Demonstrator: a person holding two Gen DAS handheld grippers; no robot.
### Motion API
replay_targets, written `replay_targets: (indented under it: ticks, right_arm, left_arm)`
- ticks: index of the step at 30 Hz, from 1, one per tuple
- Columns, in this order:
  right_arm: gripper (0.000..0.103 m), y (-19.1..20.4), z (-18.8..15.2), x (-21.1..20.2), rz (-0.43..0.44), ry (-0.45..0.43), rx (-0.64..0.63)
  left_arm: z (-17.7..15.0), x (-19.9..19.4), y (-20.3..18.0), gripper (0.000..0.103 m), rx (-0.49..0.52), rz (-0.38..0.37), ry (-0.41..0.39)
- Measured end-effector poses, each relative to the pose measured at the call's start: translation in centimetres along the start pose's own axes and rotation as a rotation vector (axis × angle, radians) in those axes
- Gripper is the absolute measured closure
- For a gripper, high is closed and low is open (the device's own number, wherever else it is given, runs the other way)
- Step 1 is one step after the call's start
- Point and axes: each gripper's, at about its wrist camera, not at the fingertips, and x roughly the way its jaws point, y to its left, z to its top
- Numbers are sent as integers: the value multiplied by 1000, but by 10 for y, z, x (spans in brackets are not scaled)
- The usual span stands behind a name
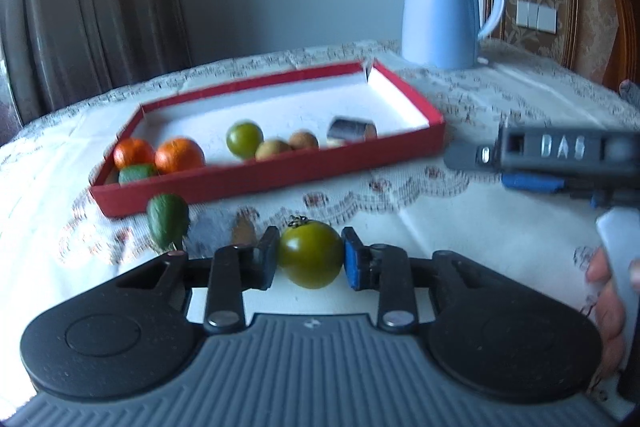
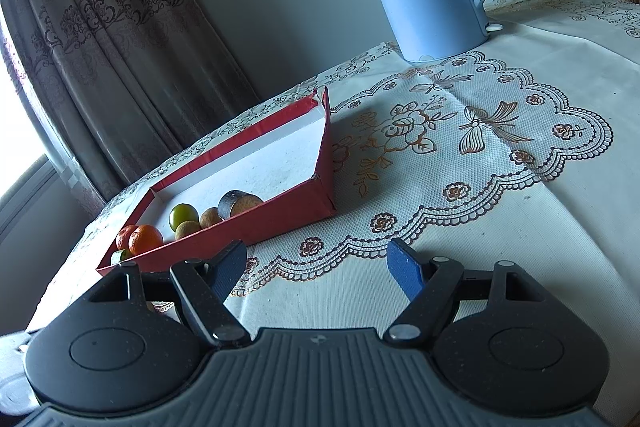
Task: Organize fruits
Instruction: 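Carry the green tomato into the red tray and open the left tool, then raise the open left tool away from the tray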
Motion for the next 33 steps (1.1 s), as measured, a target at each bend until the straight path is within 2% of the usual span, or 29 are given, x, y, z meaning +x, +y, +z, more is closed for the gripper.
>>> replay_targets:
  ticks: [3, 7, 14, 23, 25, 27, 28, 29, 30, 33]
  right_arm:
    - [24, 2, 0, 1, -3, 7, -12]
    - [24, 6, -1, 1, -14, 12, -29]
    - [21, 11, -2, 3, -29, 21, -61]
    - [18, 11, -2, 4, -22, 24, -63]
    - [17, 12, -2, 4, -18, 25, -62]
    - [16, 11, -2, 4, -14, 26, -61]
    - [15, 11, -1, 5, -12, 26, -59]
    - [15, 11, -1, 4, -10, 25, -58]
    - [15, 11, -1, 4, -9, 25, -55]
    - [15, 11, -1, 4, -7, 25, -55]
  left_arm:
    - [19, -6, 9, 73, 0, 38, -47]
    - [45, 3, 25, 73, -7, 103, -68]
    - [71, 45, 48, 73, -40, 129, -21]
    - [72, 83, 55, 73, -68, 109, 45]
    - [69, 85, 56, 64, -72, 122, 45]
    - [68, 81, 57, 42, -90, 101, 32]
    - [68, 75, 57, 35, -94, 118, 18]
    - [68, 68, 57, 22, -89, 142, -6]
    - [67, 58, 57, 17, -82, 158, -34]
    - [61, 25, 64, 13, -76, 169, -84]
